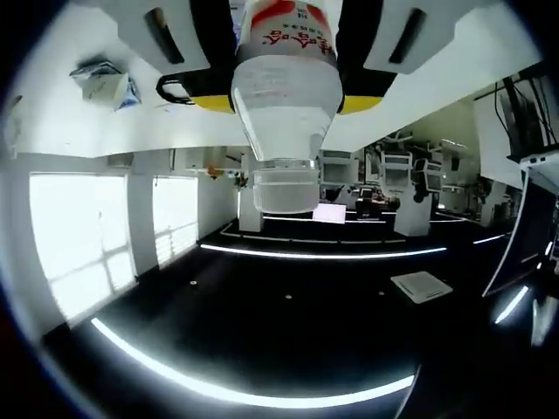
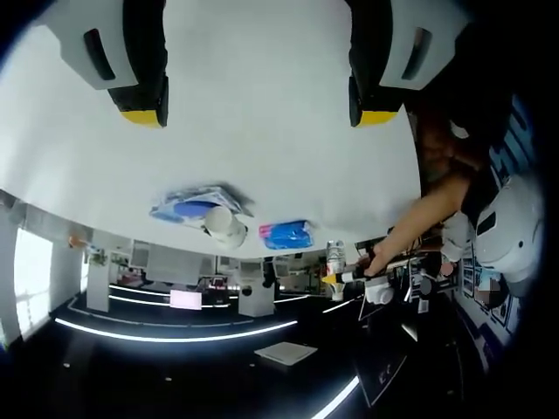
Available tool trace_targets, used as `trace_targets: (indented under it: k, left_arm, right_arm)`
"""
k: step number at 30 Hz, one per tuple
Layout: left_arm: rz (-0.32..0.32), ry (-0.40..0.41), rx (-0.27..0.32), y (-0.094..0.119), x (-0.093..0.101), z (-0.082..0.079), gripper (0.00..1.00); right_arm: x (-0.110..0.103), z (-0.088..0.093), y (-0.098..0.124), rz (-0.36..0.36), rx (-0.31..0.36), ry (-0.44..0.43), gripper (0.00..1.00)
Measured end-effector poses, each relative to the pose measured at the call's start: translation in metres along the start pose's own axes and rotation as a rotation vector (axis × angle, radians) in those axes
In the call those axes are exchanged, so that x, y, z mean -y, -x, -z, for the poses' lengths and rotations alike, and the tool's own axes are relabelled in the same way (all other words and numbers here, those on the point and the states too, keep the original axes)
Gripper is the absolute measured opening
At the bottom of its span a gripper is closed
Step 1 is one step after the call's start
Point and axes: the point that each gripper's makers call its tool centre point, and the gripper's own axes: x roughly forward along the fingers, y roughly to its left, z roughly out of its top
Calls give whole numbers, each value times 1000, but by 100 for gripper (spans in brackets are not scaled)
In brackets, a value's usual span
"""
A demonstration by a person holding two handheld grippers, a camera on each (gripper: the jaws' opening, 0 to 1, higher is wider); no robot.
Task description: Arrange the tabletop items into an orderly group along one side of the table until the central work area is clear of visible clutter.
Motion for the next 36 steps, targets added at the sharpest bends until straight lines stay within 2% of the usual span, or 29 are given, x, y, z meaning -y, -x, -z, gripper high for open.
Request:
trace_targets:
  k: [5, 7, 13, 16, 32, 36]
  left_arm:
    - [-2, 19, -5, -2, 1, 9, 41]
    - [-13, -14, -15, -2, 3, 12, 41]
    - [-65, -48, 14, 1, 5, 17, 41]
    - [-69, -72, 15, -1, 5, 20, 41]
    - [-100, -75, -3, -7, 7, 29, 41]
    - [-110, -53, 3, -7, 5, 30, 41]
  right_arm:
    - [0, 2, 1, 3, -2, -4, 82]
    - [1, 2, 2, 4, -1, -4, 82]
    - [1, 3, 3, 5, 2, -6, 82]
    - [2, 4, 2, 2, 6, -12, 82]
    - [4, 9, 2, -3, 8, -23, 82]
    - [5, 10, 1, -1, 5, -24, 82]
